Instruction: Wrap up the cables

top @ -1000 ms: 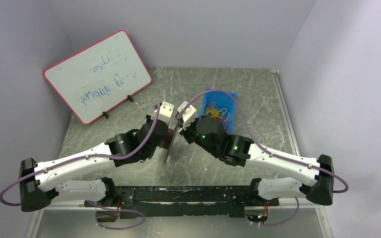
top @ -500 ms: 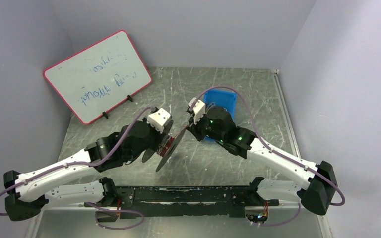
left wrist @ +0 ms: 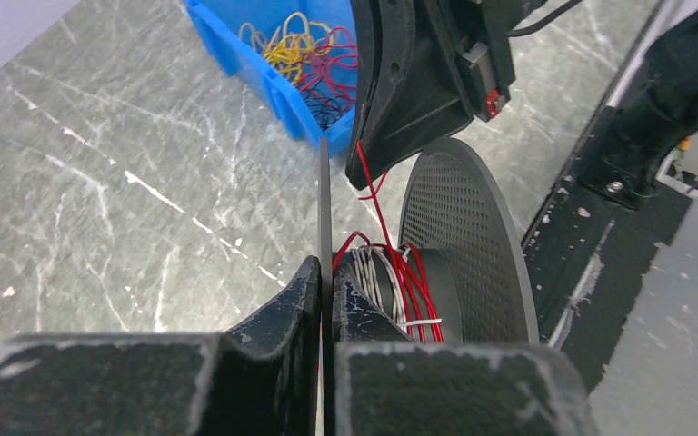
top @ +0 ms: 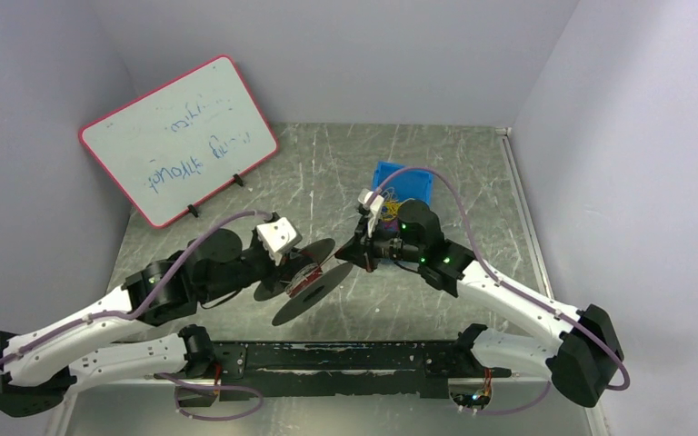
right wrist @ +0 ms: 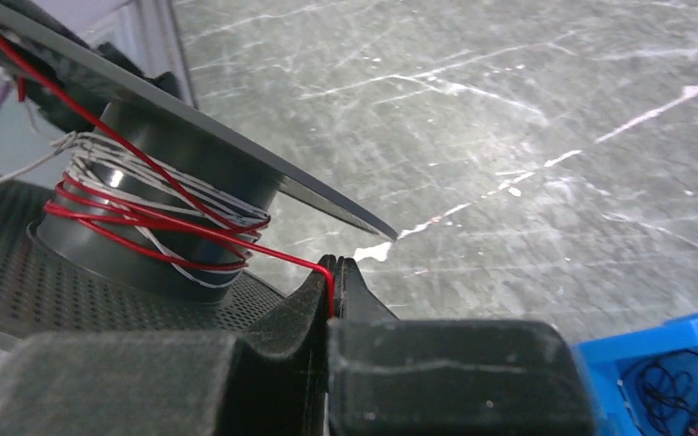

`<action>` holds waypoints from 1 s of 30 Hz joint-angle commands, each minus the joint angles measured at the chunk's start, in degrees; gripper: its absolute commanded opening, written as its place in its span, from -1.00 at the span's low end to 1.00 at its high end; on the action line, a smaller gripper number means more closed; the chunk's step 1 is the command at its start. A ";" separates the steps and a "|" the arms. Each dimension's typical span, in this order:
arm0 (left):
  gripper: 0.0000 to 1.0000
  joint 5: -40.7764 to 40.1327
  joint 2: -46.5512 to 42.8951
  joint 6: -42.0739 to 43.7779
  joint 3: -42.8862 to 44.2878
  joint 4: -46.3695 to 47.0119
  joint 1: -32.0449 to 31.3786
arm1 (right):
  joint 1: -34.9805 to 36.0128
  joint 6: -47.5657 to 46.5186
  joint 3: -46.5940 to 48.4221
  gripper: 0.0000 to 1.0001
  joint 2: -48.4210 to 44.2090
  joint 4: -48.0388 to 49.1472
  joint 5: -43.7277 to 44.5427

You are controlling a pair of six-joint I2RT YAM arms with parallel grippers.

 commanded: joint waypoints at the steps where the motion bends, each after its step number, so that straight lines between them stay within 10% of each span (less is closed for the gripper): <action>1: -0.86 8.51 -5.30 -0.39 4.57 -1.38 -0.79 | -4.50 3.03 -3.99 -1.00 -1.20 3.33 -0.61; 13: -0.86 14.65 -8.85 -1.37 7.22 2.66 -0.79 | -4.77 13.14 -15.00 -1.00 -2.96 19.36 -21.56; 30: -0.86 4.98 -9.14 -8.27 3.43 22.02 -0.79 | -3.86 26.60 -23.08 -1.00 -1.43 42.42 -27.62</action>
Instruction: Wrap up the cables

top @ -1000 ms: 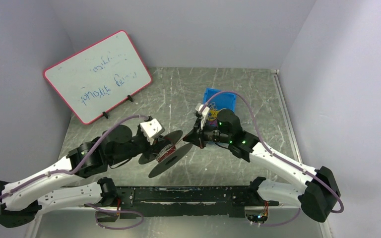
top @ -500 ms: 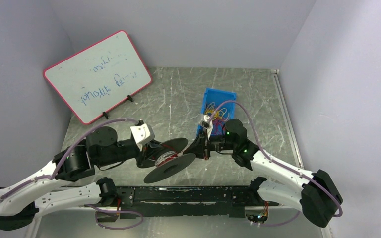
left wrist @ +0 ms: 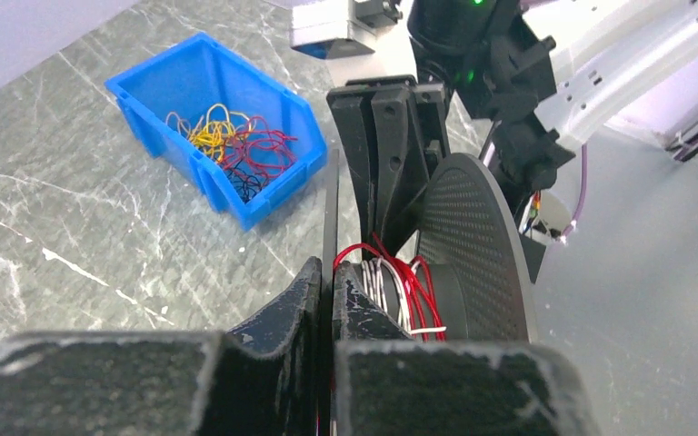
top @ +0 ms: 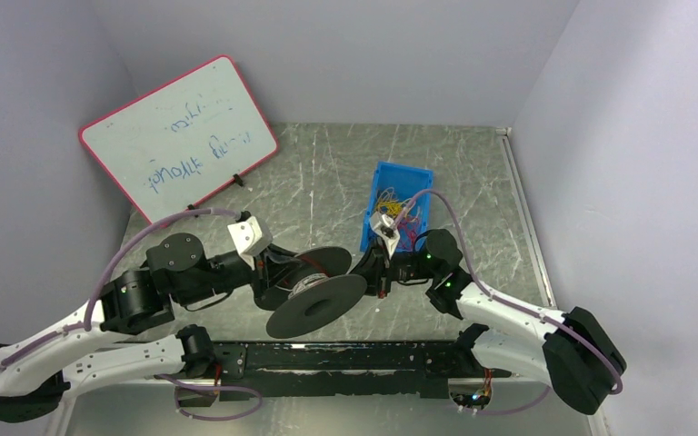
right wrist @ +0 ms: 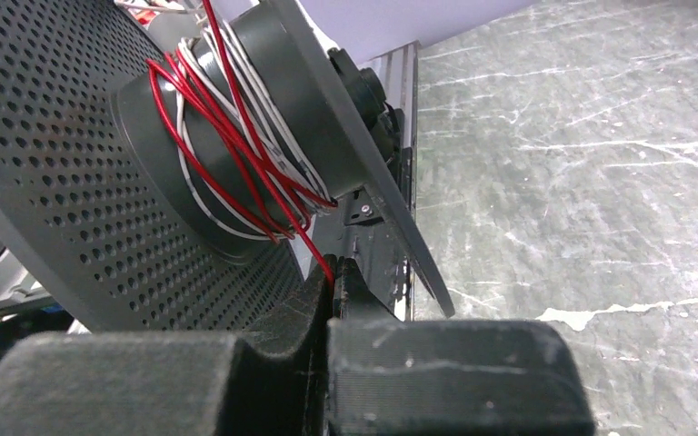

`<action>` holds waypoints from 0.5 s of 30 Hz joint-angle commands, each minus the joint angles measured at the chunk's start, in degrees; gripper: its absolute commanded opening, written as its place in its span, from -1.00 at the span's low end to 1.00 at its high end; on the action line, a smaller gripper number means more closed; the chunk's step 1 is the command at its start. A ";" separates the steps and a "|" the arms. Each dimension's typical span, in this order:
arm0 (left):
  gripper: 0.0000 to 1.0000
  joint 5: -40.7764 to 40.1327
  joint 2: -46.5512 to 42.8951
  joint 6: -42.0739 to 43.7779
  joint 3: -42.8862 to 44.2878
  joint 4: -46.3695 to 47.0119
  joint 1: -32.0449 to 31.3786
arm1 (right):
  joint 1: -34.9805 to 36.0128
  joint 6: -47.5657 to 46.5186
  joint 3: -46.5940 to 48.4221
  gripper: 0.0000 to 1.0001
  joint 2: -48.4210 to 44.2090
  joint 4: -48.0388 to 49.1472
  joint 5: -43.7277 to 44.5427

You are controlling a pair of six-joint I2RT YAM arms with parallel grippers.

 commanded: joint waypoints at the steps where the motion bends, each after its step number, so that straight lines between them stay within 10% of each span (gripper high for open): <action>1: -0.86 -6.06 -1.86 -4.10 1.50 19.76 -0.29 | -0.76 4.37 -3.70 -1.00 1.15 2.46 1.06; 15: -0.86 -26.35 3.80 -11.31 -0.90 27.40 -0.20 | 1.81 17.66 -10.72 -1.00 5.44 26.30 7.75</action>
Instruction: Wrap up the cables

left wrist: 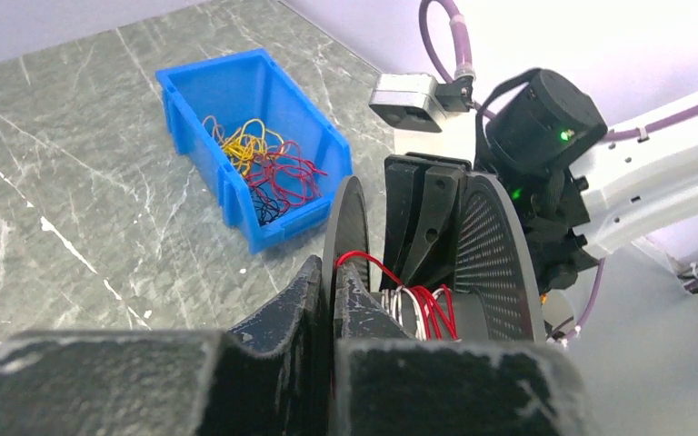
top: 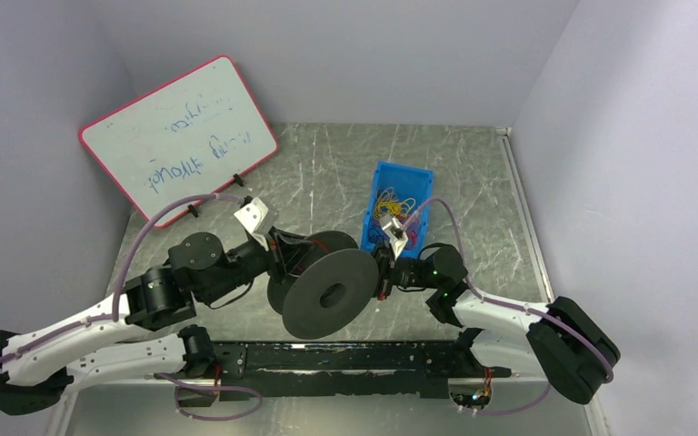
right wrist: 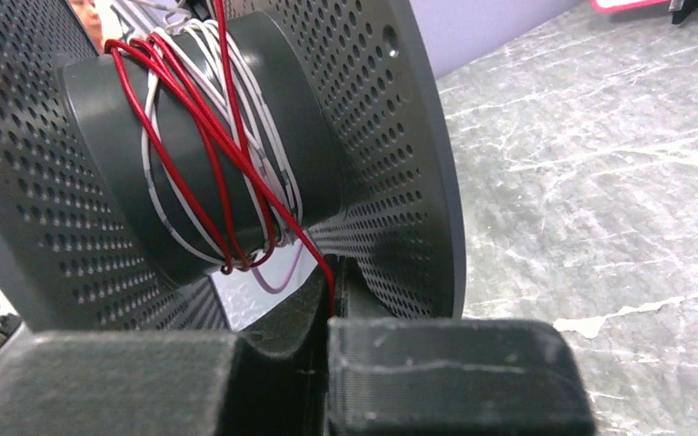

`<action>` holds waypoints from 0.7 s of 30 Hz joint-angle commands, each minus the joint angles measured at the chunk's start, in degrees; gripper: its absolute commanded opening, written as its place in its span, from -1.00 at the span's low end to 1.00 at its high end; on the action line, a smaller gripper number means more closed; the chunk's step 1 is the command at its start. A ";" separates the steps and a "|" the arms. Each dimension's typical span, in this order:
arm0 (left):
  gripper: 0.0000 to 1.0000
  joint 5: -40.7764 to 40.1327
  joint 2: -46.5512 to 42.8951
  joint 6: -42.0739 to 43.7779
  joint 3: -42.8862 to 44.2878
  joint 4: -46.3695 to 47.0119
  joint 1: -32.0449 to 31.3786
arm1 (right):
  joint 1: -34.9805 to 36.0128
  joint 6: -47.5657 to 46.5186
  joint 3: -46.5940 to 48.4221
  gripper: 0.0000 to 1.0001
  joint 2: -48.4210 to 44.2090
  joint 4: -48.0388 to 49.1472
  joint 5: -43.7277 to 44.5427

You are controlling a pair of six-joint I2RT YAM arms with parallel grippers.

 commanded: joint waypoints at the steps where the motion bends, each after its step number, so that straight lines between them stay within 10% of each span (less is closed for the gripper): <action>1: -0.86 -14.38 0.47 -2.66 3.04 15.58 0.63 | 0.87 7.63 -3.38 -1.00 2.81 8.64 0.97; 9: -0.86 -23.00 1.72 -4.88 2.11 15.03 2.84 | 2.10 13.66 -5.66 -1.00 6.25 19.44 3.51; 21: -0.86 6.70 5.87 -18.14 -0.77 10.42 23.52 | 3.33 10.48 -4.51 -1.00 0.02 8.02 10.91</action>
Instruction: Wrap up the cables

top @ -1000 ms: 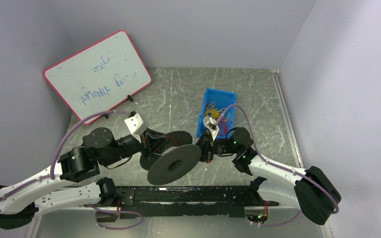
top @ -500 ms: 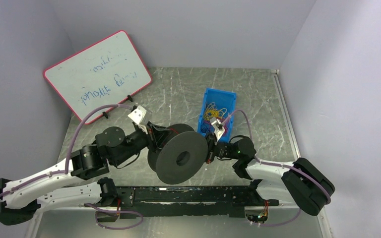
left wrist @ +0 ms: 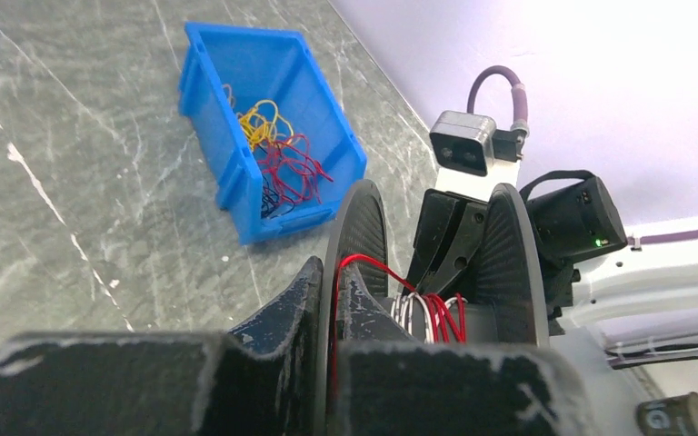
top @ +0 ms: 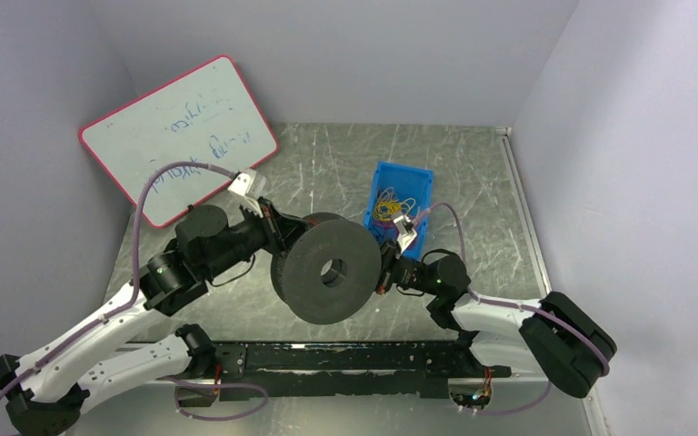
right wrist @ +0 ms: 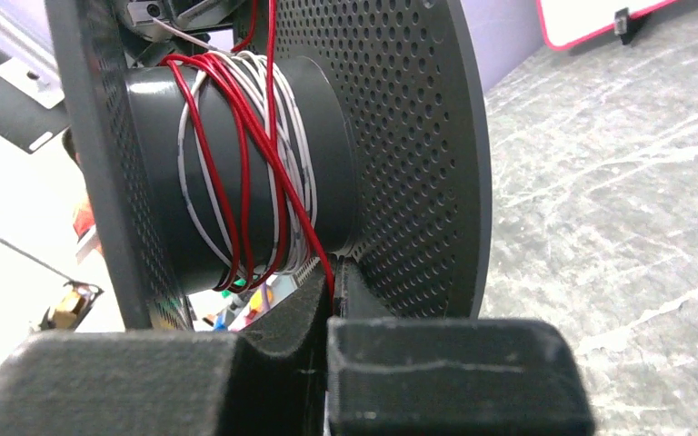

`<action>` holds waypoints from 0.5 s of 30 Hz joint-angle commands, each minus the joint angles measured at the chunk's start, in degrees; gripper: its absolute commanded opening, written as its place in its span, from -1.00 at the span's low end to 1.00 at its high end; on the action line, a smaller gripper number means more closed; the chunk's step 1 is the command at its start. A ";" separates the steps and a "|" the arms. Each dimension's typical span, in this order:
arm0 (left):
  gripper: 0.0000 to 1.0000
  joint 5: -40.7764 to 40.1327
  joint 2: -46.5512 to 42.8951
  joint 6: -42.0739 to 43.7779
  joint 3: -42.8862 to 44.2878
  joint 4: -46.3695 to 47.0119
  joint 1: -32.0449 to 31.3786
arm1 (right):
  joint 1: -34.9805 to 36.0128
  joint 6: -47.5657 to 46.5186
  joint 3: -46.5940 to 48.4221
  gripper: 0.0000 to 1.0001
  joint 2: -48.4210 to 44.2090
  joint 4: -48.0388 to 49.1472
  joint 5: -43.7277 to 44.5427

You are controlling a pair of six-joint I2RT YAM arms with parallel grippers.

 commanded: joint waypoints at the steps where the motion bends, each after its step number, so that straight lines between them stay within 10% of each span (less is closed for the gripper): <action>1: -0.86 1.52 1.37 -5.19 -1.33 9.93 10.61 | 2.39 -3.93 -0.25 -1.00 -5.14 -7.89 -0.05; 15: -0.86 40.11 3.65 -20.47 -11.25 21.84 37.42 | 2.22 -6.36 2.81 -1.00 -17.10 -27.39 10.39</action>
